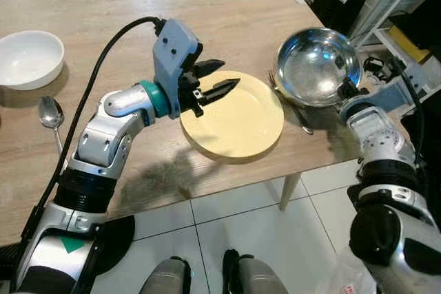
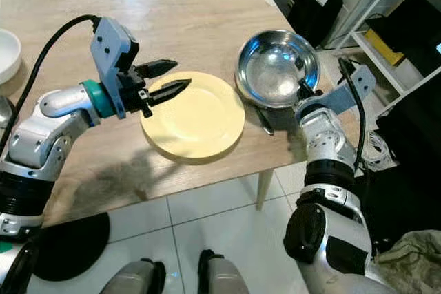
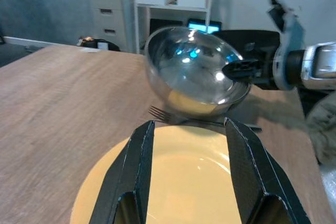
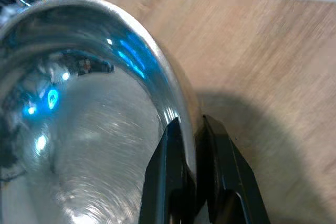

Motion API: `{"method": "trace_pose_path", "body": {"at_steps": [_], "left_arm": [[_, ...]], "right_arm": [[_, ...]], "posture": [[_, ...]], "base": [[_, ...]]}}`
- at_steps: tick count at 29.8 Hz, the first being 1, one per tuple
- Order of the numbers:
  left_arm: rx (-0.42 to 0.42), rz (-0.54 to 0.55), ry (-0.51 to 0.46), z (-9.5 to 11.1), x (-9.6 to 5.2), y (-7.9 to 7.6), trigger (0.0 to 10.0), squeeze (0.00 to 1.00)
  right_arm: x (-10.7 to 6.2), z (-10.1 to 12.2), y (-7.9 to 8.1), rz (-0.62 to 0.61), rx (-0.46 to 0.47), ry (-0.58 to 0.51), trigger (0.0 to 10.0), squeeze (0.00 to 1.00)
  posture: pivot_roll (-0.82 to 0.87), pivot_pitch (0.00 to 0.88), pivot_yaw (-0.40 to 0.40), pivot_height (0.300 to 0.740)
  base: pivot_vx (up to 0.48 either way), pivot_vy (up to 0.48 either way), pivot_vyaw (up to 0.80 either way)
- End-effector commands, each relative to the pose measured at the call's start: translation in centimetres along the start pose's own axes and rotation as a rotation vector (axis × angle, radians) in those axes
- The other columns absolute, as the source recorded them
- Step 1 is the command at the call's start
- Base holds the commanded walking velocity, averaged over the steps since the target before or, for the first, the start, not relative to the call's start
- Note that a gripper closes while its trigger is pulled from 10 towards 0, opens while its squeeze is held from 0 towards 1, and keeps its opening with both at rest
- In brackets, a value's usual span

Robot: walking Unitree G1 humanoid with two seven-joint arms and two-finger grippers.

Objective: Setting the table

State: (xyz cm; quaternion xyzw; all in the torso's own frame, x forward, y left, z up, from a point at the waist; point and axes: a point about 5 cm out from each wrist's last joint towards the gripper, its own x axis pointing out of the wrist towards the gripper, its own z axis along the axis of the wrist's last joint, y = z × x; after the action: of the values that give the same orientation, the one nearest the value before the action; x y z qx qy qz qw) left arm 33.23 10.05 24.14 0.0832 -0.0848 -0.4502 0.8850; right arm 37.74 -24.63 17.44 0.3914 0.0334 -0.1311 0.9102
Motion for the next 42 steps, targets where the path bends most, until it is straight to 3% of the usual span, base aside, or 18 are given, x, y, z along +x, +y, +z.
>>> {"method": "trace_pose_path", "body": {"at_steps": [1,2,6,7,9,12,13,15,17,20,25,26,27,28,29,37,38,42], "left_arm": [[-0.022,0.008,0.017,-0.7,-0.2,-0.1,10.0,0.0],[-0.048,0.03,0.002,-0.5,-0.4,0.1,10.0,0.0],[-0.07,0.032,-0.025,-0.1,-0.8,0.1,10.0,0.0],[-0.074,0.027,-0.034,0.2,-1.1,0.0,10.0,0.0],[-0.074,0.027,-0.034,0.2,-1.1,0.0,10.0,0.0],[-0.06,-0.009,-0.04,1.1,-2.6,-0.1,10.0,0.0],[-0.055,-0.014,-0.039,1.2,-2.9,-0.1,10.0,0.0],[-0.052,-0.016,-0.038,1.3,-3.1,-0.1,10.0,0.0],[-0.042,-0.025,-0.023,1.4,-3.9,0.0,10.0,0.0],[-0.039,-0.03,-0.009,1.4,-4.4,0.0,10.0,0.0],[-0.044,-0.006,0.047,0.1,-4.7,-0.5,10.0,0.0],[-0.052,0.015,0.087,-1.0,-4.7,-0.9,10.0,0.0],[-0.057,0.034,0.106,-1.6,-4.7,-1.1,10.0,0.0],[-0.057,0.034,0.106,-1.6,-4.7,-1.1,10.0,0.0],[-0.054,0.058,0.123,-2.0,-4.6,-1.1,10.0,0.0],[-0.069,0.165,0.151,-3.0,-4.1,-0.7,10.0,0.0],[-0.08,0.199,0.152,-3.2,-4.0,-0.5,10.0,0.0],[-0.094,0.293,0.165,-3.6,-3.5,0.5,10.0,0.0]], "right_arm": [[-0.2,0.9,0.0,0.015,0.028,-0.037,0.0,0.0],[-1.0,2.0,2.0,0.141,0.05,-0.104,10.0,0.0],[-2.1,2.6,3.8,0.276,0.042,-0.151,10.0,0.0],[-2.7,2.5,4.6,0.333,-0.004,-0.154,10.0,0.0],[-2.7,2.5,4.6,0.333,-0.004,-0.154,10.0,0.0],[-5.0,0.0,6.4,0.489,-0.246,-0.069,10.0,0.0],[-5.6,-0.7,6.6,0.515,-0.281,-0.04,10.0,0.0],[-5.9,-1.0,6.7,0.527,-0.295,-0.026,10.0,0.0],[-6.8,-3.5,6.3,0.511,-0.402,0.069,10.0,0.0],[-7.3,-5.3,5.9,0.491,-0.495,0.123,10.0,0.0],[-7.4,-7.2,5.5,0.453,-0.545,0.167,10.0,0.0],[-7.3,-7.8,5.3,0.427,-0.573,0.176,10.0,0.32],[-7.2,-8.1,5.1,0.41,-0.579,0.176,10.0,0.92],[-7.2,-8.1,5.1,0.41,-0.579,0.176,10.0,0.92],[-7.2,-8.2,5.0,0.403,-0.575,0.176,10.0,1.0],[-7.3,-7.6,5.4,0.413,-0.51,0.144,10.0,1.0],[-7.6,-7.1,5.8,0.431,-0.471,0.126,10.0,0.0],[-7.9,-5.5,6.3,0.454,-0.414,0.051,10.0,0.0]], "posture": [[0.16,0.1,-0.029,0.74],[0.16,0.099,-0.029,0.74],[0.16,0.099,-0.03,0.74],[0.16,0.098,-0.03,0.74],[0.16,0.098,-0.03,0.74],[0.17,0.096,-0.026,0.74],[0.17,0.096,-0.026,0.74],[0.17,0.096,-0.026,0.74],[0.17,0.096,-0.025,0.74],[0.17,0.093,-0.024,0.74],[0.17,0.09,-0.024,0.74],[0.17,0.09,-0.024,0.74],[0.17,0.09,-0.024,0.74],[0.17,0.09,-0.024,0.74],[0.17,0.087,-0.025,0.74],[0.17,0.089,-0.031,0.74],[0.17,0.09,-0.031,0.74],[0.16,0.093,-0.032,0.74]], "base": [[0.0,0.0,0.0],[0.0,0.0,0.0],[0.0,0.0,0.0],[0.0,0.0,0.0],[0.0,0.0,0.0],[0.0,0.0,0.0],[0.0,0.0,0.0],[0.0,0.0,0.0],[0.0,0.0,0.0],[0.0,0.0,0.0],[0.0,0.0,0.0],[0.0,0.0,0.0],[0.0,0.0,0.0],[0.0,0.0,0.0],[0.0,0.0,0.0],[0.0,0.0,0.0],[0.0,0.0,0.0],[0.0,0.0,0.0]]}}
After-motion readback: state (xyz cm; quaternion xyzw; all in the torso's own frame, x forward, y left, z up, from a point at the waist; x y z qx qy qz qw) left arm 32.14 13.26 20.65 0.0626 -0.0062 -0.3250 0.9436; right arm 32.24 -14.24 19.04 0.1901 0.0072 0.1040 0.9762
